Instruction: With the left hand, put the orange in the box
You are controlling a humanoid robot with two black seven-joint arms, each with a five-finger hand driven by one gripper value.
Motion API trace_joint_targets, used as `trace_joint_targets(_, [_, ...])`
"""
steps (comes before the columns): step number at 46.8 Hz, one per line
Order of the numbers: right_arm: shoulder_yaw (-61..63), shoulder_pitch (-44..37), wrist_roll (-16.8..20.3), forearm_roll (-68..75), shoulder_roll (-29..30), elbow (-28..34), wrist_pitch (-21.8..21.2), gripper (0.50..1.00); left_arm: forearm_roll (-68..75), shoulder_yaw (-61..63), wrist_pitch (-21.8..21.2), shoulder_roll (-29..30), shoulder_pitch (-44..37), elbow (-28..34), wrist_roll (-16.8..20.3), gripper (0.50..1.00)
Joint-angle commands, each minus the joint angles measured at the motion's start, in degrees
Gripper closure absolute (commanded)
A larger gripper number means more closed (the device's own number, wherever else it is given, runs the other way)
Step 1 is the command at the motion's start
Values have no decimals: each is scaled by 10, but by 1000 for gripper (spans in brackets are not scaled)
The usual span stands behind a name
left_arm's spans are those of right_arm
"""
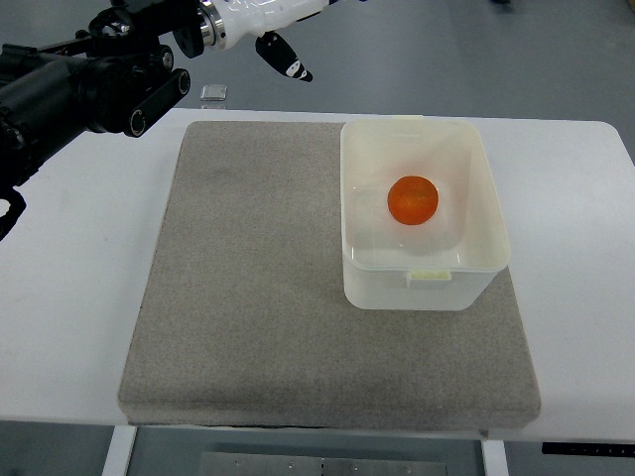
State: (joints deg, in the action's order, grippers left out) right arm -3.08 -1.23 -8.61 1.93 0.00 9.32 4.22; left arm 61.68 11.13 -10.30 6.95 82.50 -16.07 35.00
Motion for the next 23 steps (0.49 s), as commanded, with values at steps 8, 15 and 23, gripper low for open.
trace_joint_targets(8, [0,0,0,0,0,0,0,574,-121,-1,1,-3,-32,78,0,540])
trace_joint_targets(15, [0,0,0,0,0,0,0,574,-254,-8,0,-6,-59,79,0,561])
trace_joint_targets(23, [0,0,0,0,0,0,0,574,-396,-15,8,-17,-91,82,-39,553])
